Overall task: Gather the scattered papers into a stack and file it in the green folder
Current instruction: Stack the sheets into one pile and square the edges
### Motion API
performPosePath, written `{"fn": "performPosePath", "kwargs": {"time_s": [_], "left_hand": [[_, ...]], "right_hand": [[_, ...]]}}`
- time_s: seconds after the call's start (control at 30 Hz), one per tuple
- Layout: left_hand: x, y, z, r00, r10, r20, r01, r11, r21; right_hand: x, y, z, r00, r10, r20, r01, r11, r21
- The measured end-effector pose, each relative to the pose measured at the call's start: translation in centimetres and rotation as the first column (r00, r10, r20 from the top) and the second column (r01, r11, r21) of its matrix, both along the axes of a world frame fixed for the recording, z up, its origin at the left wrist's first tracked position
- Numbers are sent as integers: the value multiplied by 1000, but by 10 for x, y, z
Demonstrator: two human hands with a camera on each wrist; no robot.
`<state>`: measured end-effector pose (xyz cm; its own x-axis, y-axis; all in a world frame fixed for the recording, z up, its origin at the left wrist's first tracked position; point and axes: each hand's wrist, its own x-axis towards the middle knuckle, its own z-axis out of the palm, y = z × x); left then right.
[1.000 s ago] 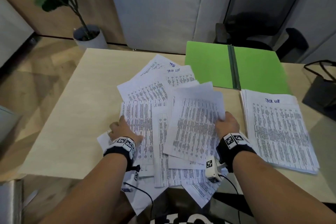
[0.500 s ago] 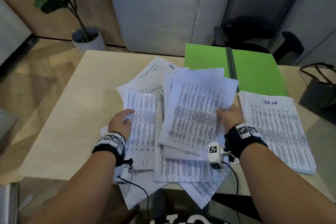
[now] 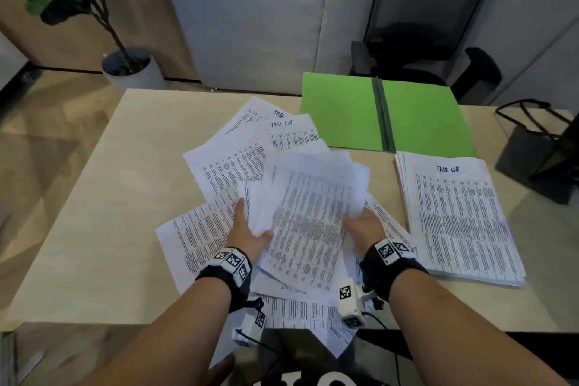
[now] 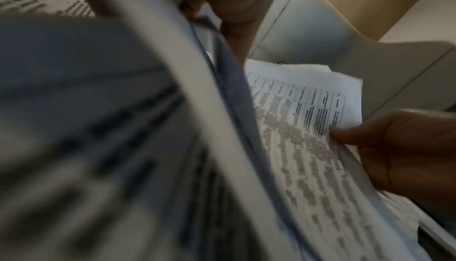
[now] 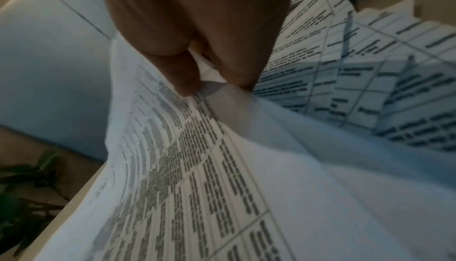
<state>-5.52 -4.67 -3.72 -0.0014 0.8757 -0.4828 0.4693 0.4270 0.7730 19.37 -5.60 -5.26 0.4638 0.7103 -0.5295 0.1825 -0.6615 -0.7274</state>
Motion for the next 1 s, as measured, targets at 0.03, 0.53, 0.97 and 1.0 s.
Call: {"fn": "performPosePath", "kwargs": {"time_s": [0.03,0.53,0.97,1.0], "left_hand": [[1,1,5,1000,17,21,-17,1000,23],[-28,61,138,905,-20,425,-221,831,510],[-13,56,143,805,207,556,-494,752,435],[-12,56,145,793,195,577,-499,752,431]], "right_hand": [[-2,-1,2,999,19,-35,-17,999,34],[-25,46,162,861,323,-394,74,686,724],[-43,49,160,916,276,-292,2,724,690],[-42,49,160,908,293,-300,0,715,699]]}}
